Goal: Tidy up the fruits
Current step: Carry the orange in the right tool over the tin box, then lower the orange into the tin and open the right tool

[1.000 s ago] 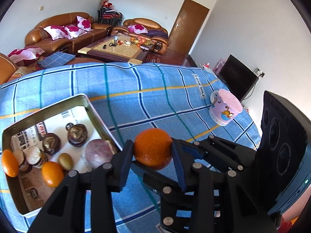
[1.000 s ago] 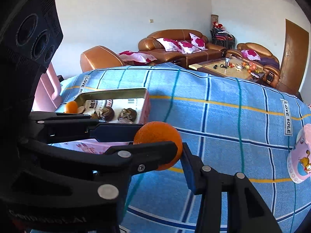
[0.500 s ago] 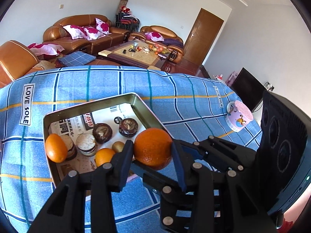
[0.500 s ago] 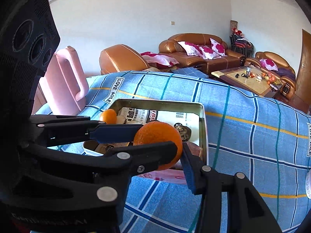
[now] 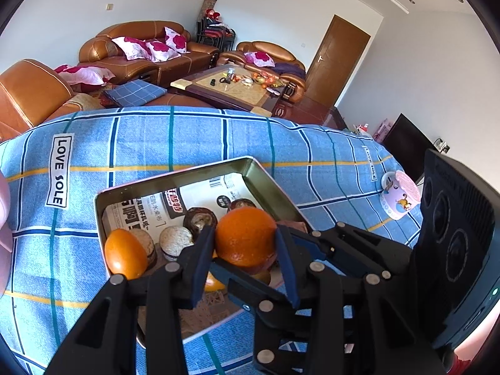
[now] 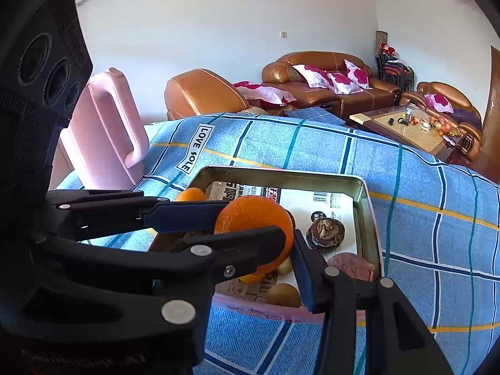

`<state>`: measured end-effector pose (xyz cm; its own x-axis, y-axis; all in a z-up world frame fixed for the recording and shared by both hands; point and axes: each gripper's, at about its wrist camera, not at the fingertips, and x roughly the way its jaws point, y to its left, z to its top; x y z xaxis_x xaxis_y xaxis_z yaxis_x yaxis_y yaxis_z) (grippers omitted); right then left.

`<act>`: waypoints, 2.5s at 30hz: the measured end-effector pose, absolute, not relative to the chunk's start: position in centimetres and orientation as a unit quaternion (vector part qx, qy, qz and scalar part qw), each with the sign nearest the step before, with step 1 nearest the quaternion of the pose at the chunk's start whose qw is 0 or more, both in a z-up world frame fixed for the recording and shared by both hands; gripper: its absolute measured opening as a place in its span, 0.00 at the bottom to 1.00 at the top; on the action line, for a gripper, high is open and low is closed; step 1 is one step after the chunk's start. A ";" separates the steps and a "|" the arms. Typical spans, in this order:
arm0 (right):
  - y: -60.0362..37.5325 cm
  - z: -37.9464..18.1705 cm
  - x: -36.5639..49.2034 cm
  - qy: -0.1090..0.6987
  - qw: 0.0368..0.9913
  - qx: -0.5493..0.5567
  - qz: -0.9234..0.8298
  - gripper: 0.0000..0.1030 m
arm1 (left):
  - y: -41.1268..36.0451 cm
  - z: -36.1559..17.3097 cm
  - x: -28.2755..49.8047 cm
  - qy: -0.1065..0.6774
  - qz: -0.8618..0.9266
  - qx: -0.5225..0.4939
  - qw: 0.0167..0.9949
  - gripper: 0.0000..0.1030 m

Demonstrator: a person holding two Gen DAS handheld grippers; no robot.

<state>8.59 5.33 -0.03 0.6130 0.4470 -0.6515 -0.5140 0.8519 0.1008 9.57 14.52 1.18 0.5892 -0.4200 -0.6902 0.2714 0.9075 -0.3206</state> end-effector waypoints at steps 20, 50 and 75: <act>4.5 -0.9 13.9 0.362 0.902 -0.032 0.234 0.47 | 13.7 0.2 15.1 0.427 -0.197 -0.099 0.877 0.41; 5.7 -3.3 14.7 0.376 0.893 -0.065 0.238 0.70 | 14.7 -3.1 16.8 0.469 -0.175 -0.107 0.859 0.41; 3.1 -2.2 8.8 0.328 0.920 -0.099 0.191 0.72 | 11.1 -2.7 12.8 0.433 -0.080 0.041 0.897 0.84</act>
<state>8.84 3.09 -2.23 0.7115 0.2873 -0.6413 -0.4169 0.9072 -0.0562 12.79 11.07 -2.73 0.6118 -0.1084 -0.7835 0.1789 0.9839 0.0036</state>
